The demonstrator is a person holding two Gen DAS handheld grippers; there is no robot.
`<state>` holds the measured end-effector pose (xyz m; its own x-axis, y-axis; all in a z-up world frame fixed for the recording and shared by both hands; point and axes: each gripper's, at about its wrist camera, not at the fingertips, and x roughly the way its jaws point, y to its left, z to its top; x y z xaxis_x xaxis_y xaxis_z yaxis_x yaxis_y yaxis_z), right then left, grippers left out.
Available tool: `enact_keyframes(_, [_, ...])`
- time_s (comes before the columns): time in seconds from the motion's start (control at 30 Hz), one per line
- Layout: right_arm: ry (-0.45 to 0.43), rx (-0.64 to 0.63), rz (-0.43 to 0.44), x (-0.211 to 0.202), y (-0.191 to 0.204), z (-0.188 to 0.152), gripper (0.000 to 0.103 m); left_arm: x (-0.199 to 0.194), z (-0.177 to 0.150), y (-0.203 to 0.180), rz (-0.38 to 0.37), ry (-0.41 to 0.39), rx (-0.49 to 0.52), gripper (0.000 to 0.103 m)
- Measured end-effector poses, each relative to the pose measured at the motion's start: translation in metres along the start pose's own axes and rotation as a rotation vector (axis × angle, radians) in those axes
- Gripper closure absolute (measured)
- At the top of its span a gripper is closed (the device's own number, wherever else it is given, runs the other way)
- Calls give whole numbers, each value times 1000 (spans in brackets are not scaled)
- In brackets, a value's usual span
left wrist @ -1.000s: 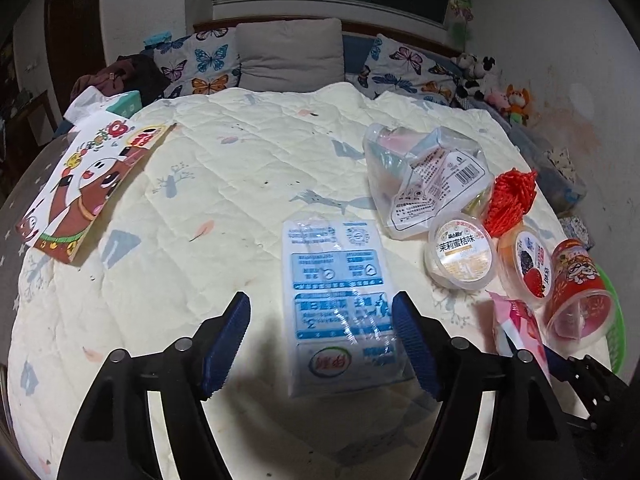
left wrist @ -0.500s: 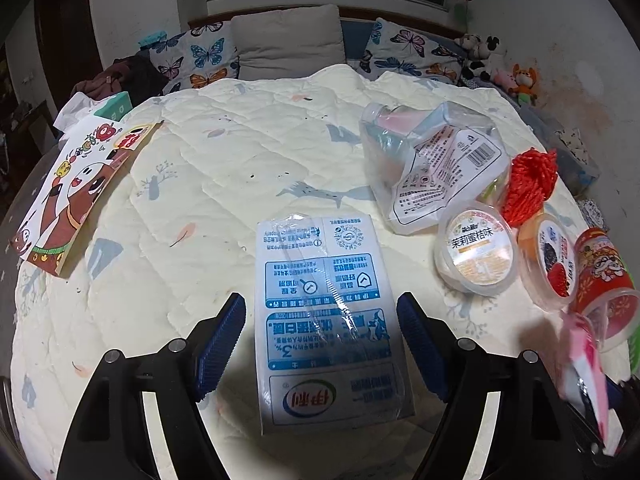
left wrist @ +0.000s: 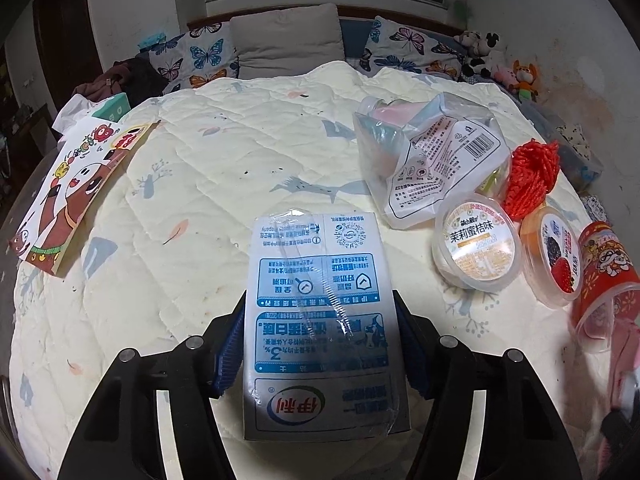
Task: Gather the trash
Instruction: 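Grasp the pink wafer wrapper with the right gripper while the left gripper grasps the milk carton, then carry the wrapper and milk carton to the green wastebasket and release both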
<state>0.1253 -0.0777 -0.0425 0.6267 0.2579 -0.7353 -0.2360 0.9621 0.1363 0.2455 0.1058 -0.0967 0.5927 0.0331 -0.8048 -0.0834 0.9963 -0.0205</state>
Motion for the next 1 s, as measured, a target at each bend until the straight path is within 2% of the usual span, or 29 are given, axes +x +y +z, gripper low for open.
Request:
enact_keyframes(0.37, [-36, 83, -50, -31, -48, -12, 51, -46, -15, 4, -41, -65, -2, 41])
enact_keyframes(0.63, [-65, 165, -80, -54, -92, -22, 51, -92, -22, -11, -90, -129, 36, 41])
enact_keyframes(0.87, [-54, 189, -23, -67, -108, -40, 51, -108, -20, -38, -132, -151, 64, 41])
enact_keyframes(1.0, [-88, 179, -12, -80, -107, -41, 51, -114, -18, -57, -152, -158, 93, 41])
